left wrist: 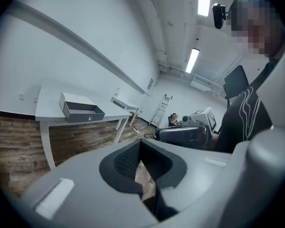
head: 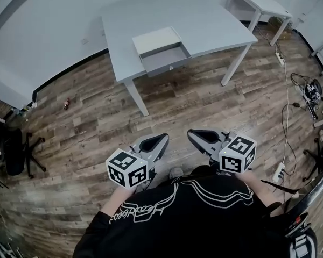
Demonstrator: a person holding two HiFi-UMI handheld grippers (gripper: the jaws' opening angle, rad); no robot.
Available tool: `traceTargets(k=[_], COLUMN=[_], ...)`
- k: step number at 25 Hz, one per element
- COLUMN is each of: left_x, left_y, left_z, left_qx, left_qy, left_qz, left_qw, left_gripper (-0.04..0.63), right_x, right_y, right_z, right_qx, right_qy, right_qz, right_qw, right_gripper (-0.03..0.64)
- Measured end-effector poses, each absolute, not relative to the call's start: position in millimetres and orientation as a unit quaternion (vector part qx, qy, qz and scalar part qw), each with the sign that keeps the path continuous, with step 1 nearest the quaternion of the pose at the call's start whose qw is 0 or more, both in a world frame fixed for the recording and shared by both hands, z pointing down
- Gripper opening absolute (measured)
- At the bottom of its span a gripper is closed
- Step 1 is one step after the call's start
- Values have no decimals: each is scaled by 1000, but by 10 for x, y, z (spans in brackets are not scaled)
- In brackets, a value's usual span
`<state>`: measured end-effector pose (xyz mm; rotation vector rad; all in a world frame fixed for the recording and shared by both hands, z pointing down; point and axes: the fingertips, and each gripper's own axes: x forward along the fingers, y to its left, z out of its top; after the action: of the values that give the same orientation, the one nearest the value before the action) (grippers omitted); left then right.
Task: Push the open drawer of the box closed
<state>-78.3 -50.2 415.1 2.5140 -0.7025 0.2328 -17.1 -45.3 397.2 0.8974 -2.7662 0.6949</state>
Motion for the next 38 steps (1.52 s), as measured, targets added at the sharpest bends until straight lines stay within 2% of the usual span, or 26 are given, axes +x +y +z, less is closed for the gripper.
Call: traceTargets(k=[8,16,27,32,38], left_x=[-688,-802,-823,-878,-946], left_y=[-1055,-1783,-2604,-2824,-2971], left_z=[4214,4240,4545,4778,4944], left_qx=[926,911,888,876,857], left_qy=[-262,-302,-329,-335,-355], left_qz=[97,104,97,109,106], left_qw=[253,259,307,328,359], left_gripper=[8,8,8,8,8], right_x=[-119,-75,22,46,5], right_y=[-972,-1814,-2867,-3304,-3612], right_z=[4176,4475,4842,5146,5447], right_qx=[296,292,323,349,346], right_qy=[-925,-922,-910,-897,-889], right_qz=[222,218,207,202,221], right_qw=[88,131,160,179,204], right_gripper=[9,11,14,56,75])
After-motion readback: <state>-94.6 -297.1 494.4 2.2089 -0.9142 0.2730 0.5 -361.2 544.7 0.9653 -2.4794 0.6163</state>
